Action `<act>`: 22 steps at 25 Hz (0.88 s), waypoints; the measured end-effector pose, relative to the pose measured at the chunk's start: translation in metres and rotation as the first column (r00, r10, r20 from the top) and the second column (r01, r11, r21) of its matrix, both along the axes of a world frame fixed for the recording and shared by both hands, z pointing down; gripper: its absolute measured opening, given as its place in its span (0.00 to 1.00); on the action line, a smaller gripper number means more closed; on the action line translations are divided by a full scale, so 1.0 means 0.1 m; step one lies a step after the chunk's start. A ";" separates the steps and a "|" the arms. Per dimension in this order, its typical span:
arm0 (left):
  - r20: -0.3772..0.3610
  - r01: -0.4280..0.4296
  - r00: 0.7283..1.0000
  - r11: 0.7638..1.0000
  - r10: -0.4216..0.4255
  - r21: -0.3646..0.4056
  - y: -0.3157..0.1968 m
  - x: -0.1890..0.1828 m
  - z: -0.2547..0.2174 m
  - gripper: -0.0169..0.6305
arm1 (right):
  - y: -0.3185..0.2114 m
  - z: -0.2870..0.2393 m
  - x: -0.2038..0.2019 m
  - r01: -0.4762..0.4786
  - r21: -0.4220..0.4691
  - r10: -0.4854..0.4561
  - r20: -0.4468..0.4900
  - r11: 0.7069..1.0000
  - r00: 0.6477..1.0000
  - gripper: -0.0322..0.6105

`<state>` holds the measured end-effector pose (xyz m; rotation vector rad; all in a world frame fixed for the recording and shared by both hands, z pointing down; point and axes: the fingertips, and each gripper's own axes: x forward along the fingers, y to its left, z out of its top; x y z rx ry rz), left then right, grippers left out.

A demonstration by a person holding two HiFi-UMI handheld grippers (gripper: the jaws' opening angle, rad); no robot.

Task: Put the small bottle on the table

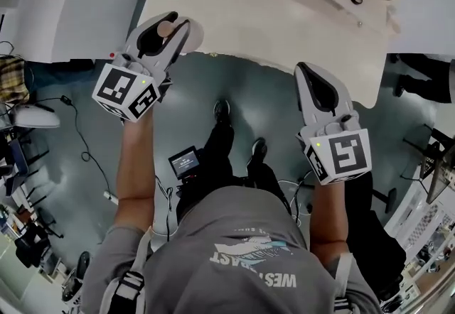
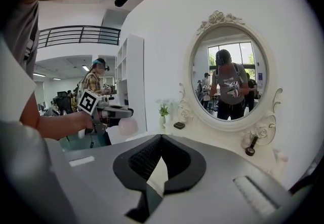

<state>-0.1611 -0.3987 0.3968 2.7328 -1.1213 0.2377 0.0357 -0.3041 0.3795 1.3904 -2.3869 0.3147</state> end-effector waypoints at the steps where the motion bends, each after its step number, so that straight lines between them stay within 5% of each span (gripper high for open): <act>1: 0.000 -0.001 1.000 1.000 0.001 -0.008 -0.06 0.02 0.07 0.20 | -0.03 0.06 0.03 -0.005 -0.009 0.005 -0.001 1.000 1.000 0.05; 22: 0.028 -0.023 0.999 0.994 0.026 -0.105 -0.90 0.20 1.39 0.20 | -0.41 0.99 0.31 -0.086 -0.114 0.083 -0.027 0.990 0.996 0.05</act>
